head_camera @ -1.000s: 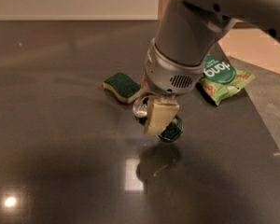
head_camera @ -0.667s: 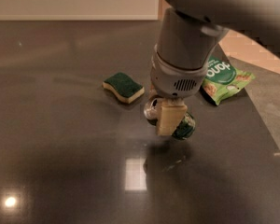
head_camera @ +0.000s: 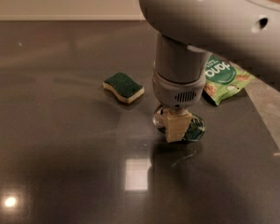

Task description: Knock green can over

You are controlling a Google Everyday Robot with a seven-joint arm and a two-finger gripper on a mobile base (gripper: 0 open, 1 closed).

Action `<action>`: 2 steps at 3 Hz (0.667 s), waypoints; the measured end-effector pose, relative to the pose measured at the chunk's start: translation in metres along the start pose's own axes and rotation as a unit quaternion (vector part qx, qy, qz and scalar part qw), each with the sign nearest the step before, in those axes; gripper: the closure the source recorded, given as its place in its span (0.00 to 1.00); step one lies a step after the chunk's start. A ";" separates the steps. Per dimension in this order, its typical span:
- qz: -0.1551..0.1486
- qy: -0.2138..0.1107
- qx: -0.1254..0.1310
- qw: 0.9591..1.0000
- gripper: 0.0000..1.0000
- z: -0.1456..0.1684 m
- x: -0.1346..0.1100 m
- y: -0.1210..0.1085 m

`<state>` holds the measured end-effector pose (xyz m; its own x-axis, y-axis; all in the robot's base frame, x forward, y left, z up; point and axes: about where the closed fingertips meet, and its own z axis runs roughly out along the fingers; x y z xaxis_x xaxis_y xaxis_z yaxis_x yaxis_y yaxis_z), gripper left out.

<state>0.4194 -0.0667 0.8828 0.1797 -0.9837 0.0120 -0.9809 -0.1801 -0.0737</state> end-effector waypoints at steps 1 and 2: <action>-0.009 0.013 -0.004 1.000 0.13 0.009 0.002 0.002; -0.012 0.015 -0.008 1.000 0.00 0.015 0.002 0.005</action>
Offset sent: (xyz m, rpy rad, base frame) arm -0.0090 -0.0077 -0.0244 -0.0536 0.0366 0.0268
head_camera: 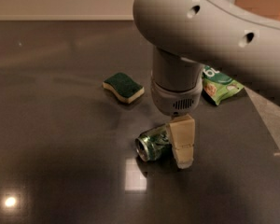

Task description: Knock green can over

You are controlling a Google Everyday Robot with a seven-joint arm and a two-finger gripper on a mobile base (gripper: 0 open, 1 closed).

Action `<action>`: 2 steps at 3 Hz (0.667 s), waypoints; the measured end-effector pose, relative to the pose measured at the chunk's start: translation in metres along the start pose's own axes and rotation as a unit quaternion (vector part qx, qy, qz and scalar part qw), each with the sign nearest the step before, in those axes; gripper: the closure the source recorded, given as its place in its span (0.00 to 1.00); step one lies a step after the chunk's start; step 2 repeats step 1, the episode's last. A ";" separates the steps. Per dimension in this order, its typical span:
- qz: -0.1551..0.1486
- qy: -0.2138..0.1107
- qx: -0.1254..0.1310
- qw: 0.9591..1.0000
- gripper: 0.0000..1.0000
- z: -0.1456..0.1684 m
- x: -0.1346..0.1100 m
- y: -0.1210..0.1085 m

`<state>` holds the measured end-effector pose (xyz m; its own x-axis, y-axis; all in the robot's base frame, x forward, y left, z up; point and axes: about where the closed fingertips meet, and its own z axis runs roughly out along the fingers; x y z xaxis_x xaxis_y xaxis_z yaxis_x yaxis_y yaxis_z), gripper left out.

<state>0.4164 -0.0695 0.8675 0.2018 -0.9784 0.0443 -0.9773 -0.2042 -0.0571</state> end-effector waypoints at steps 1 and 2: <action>0.000 0.000 0.000 1.000 0.00 0.000 0.000 0.000; 0.000 0.000 0.000 1.000 0.00 0.000 0.000 0.000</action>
Offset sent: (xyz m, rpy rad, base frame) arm 0.0000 0.0000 0.0000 0.0000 0.0000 0.0000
